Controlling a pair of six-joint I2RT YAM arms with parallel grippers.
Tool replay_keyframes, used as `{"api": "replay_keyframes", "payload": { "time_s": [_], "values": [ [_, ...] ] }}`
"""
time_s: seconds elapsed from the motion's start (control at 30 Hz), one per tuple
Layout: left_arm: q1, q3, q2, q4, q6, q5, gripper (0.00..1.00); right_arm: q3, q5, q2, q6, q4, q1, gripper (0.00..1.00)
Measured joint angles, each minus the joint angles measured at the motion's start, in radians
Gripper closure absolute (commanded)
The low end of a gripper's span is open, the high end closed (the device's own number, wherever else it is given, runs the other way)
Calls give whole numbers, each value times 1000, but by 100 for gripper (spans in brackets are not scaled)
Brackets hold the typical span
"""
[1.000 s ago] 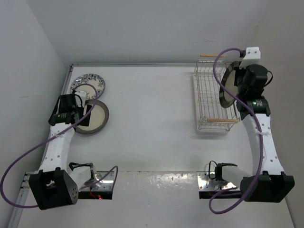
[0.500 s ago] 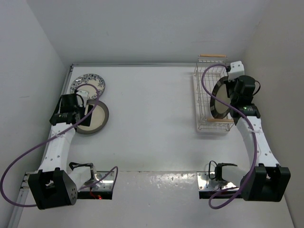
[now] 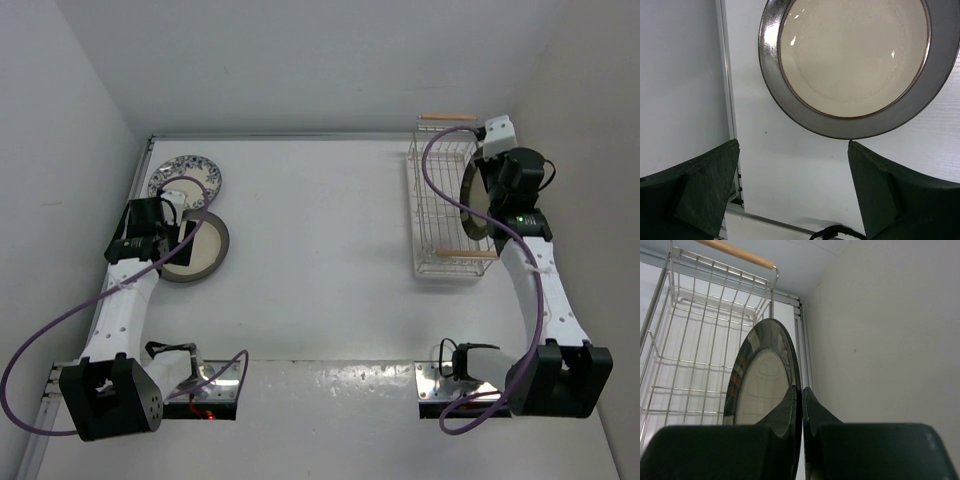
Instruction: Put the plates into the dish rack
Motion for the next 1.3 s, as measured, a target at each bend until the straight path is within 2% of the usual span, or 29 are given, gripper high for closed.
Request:
{"api": "replay_keyframes", "payload": {
  "time_s": [0.17, 0.43, 0.57, 0.73, 0.77, 0.83, 0.93, 1.0, 1.1, 1.23, 1.3],
  "values": [
    [0, 0, 0, 0, 0, -3, 6, -7, -6, 0, -18, -9, 0, 100],
    [-3, 0, 0, 0, 1, -6, 6, -129, -3, -34, -51, 39, -2, 100],
    [-9, 0, 5, 0, 2, -7, 0, -167, -7, -56, -53, 64, -5, 100],
    [-11, 13, 64, -10, 8, 13, 0, -203, -23, -71, -40, 114, -5, 74],
    [-11, 26, 91, -17, 9, 20, 0, -206, -27, -72, -37, 121, -5, 60],
    [-8, 46, 141, -22, 10, 33, 0, -208, -33, -72, -25, 132, -6, 51],
    [28, 69, 207, -29, 25, 88, 0, -208, -40, -71, 3, 142, -6, 26],
    [77, 81, 240, -35, 37, 129, 0, -208, -48, -71, 23, 141, -8, 16],
    [170, 109, 312, -49, 57, 189, 0, -194, -63, -71, 39, 129, -14, 10],
    [286, 158, 461, -55, 72, 248, 0, -133, -89, -70, 61, 103, -15, 8],
    [343, 182, 540, -55, 79, 282, 4, -106, -104, -75, 80, 101, -15, 8]
  ]
}}
